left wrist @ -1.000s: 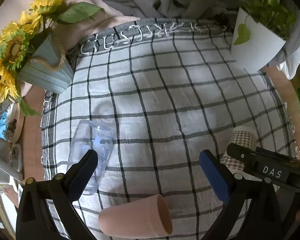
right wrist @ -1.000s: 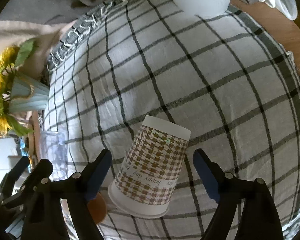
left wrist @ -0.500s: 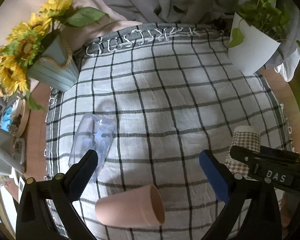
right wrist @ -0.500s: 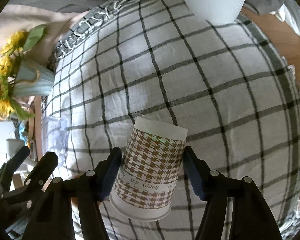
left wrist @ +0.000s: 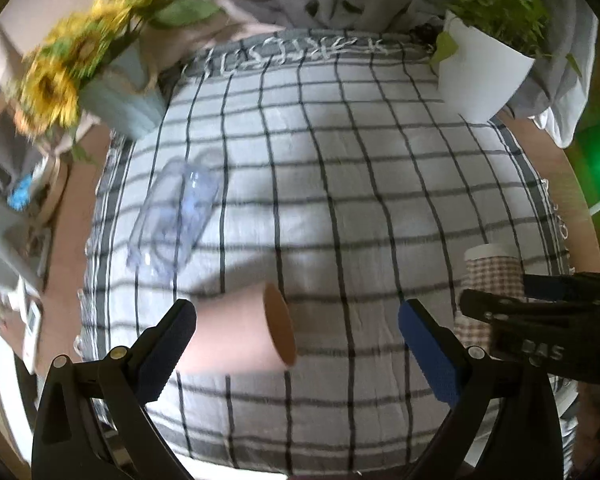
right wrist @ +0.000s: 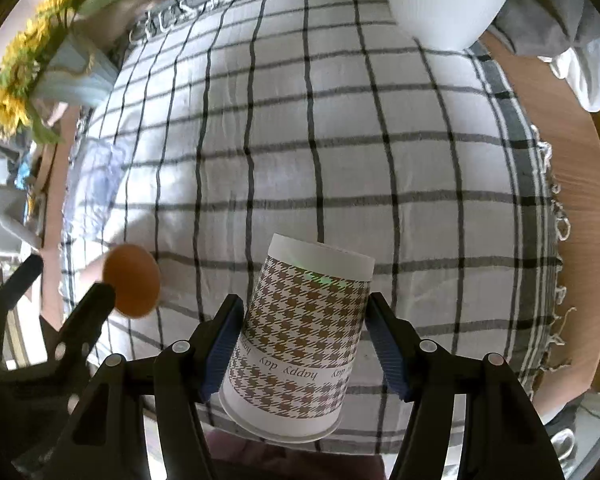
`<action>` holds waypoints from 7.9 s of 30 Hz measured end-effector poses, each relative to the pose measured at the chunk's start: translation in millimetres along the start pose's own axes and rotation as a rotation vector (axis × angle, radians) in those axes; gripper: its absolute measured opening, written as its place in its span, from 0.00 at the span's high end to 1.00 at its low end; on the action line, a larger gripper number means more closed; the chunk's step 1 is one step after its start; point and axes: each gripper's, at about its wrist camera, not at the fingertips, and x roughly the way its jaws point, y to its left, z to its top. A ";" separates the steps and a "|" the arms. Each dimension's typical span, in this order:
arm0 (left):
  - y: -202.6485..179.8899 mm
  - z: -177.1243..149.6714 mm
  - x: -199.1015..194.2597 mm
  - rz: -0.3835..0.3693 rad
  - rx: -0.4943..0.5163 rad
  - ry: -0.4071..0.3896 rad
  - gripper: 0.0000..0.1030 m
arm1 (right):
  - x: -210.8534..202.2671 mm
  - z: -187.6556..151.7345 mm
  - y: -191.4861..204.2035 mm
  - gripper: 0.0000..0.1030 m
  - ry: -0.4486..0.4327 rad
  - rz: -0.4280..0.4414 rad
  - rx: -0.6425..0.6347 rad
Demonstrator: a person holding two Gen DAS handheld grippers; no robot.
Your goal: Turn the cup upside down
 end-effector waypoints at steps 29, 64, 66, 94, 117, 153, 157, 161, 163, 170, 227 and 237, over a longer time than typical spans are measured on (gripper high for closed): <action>30.6 -35.9 -9.7 -0.173 -0.130 0.034 0.00 | -33.7 -54.6 35.0 0.25 -0.203 -0.134 0.010; -122.7 26.8 60.4 -0.202 0.122 0.256 0.02 | -51.6 -59.3 -107.1 0.25 -0.314 -0.080 0.272; -124.4 28.5 70.6 -0.176 0.123 0.287 0.08 | -43.9 -55.7 -110.3 0.25 -0.294 -0.060 0.279; -106.5 36.2 50.3 -0.198 0.014 0.182 0.46 | -42.3 -43.9 -102.9 0.25 -0.273 -0.041 0.207; -129.9 -13.8 25.3 -0.213 0.030 0.034 0.46 | -53.5 -60.9 -106.4 0.25 -0.349 -0.143 0.107; -40.7 -98.6 -112.7 -0.054 -0.109 -0.451 0.00 | -134.9 -162.3 -32.7 0.12 -0.670 -0.158 0.052; -16.8 -130.5 -131.6 -0.056 -0.113 -0.478 0.00 | -142.8 -192.3 -8.8 0.11 -0.714 -0.154 0.064; 1.5 -157.4 -146.5 -0.051 -0.122 -0.495 0.00 | -147.2 -224.1 14.2 0.11 -0.738 -0.142 0.058; 7.9 -170.4 -153.8 -0.047 -0.105 -0.495 0.00 | -148.7 -239.3 25.2 0.11 -0.747 -0.146 0.053; 16.6 -202.2 -171.2 -0.032 -0.068 -0.501 0.00 | -152.9 -284.7 49.3 0.11 -0.766 -0.167 0.060; 32.4 -241.4 -199.2 -0.003 -0.107 -0.558 0.00 | -169.6 -337.4 77.6 0.11 -0.838 -0.187 0.000; 34.3 -242.2 -200.4 -0.005 -0.108 -0.566 0.00 | -169.8 -337.3 77.7 0.11 -0.839 -0.187 -0.001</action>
